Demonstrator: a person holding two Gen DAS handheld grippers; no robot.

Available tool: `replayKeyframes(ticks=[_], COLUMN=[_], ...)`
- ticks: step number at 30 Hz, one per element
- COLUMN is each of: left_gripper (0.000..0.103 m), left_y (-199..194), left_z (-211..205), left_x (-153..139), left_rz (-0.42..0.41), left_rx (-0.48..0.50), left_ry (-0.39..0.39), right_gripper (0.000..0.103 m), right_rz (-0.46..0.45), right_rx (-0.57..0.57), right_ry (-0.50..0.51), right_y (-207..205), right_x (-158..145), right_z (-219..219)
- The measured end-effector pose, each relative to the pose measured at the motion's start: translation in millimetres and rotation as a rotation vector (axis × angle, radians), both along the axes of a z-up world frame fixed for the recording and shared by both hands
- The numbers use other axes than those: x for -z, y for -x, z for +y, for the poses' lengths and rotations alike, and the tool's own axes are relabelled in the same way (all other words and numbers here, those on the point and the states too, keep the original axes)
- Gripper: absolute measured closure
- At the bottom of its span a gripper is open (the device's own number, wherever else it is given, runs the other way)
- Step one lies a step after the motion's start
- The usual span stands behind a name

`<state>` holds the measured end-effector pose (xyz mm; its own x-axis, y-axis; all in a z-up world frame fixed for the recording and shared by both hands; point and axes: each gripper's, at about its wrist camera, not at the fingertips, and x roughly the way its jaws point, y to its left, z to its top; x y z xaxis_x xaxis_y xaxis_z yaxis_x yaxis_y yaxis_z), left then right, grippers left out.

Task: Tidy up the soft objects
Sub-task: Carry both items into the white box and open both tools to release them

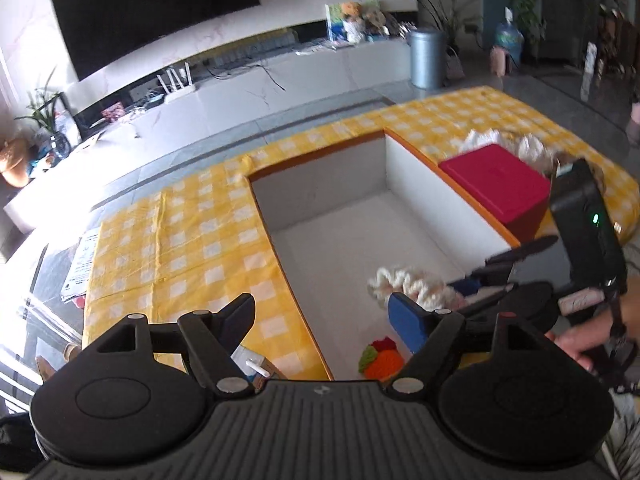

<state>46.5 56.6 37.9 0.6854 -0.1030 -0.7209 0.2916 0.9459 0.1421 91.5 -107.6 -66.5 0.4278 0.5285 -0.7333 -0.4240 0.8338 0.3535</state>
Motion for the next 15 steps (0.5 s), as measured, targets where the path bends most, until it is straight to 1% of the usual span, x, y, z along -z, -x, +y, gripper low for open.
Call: replayKeyframes(ticks=[2,5,8,9,10,11,12,15], left_gripper=[0.014,0.014,0.014,0.014,0.014,0.014,0.015,0.016], left_y=[-2,-10,-13,-14,-14,-13,-14,-15], left_z=[-2,-3,1,1,2,3,4,4], left_x=[-2,1,6,7,9,12,14,18], left_rz=[-0.023,-0.009,-0.007,-0.007,-0.006,-0.003,0.002,0.017], left_rx=[-0.05,-0.082,-0.115,-0.128,-0.136,-0.144,-0.153,-0.175], left_ry=[0.058,0.149,0.193,0.196,0.195,0.192,0.188,0.176], right_gripper=[0.051,0.05,0.049,0.049,0.049,0.049,0.045,0.036], right_rz=[0.021,0.037,0.038,0.045,0.066,0.108,0.131,0.113], right_rx=[0.005,0.009,0.005,-0.005,-0.015,-0.019,-0.027,-0.025], right_ry=[-0.008,-0.034,-0.045,-0.066,-0.109,-0.164,-0.197,-0.172], right_y=[-4,-6,-7,-7,-8,-10,-13,-12], right_x=[5,9,10,11,13,18,19,16], right_z=[3,5,4,4,0,-3,-5,-3])
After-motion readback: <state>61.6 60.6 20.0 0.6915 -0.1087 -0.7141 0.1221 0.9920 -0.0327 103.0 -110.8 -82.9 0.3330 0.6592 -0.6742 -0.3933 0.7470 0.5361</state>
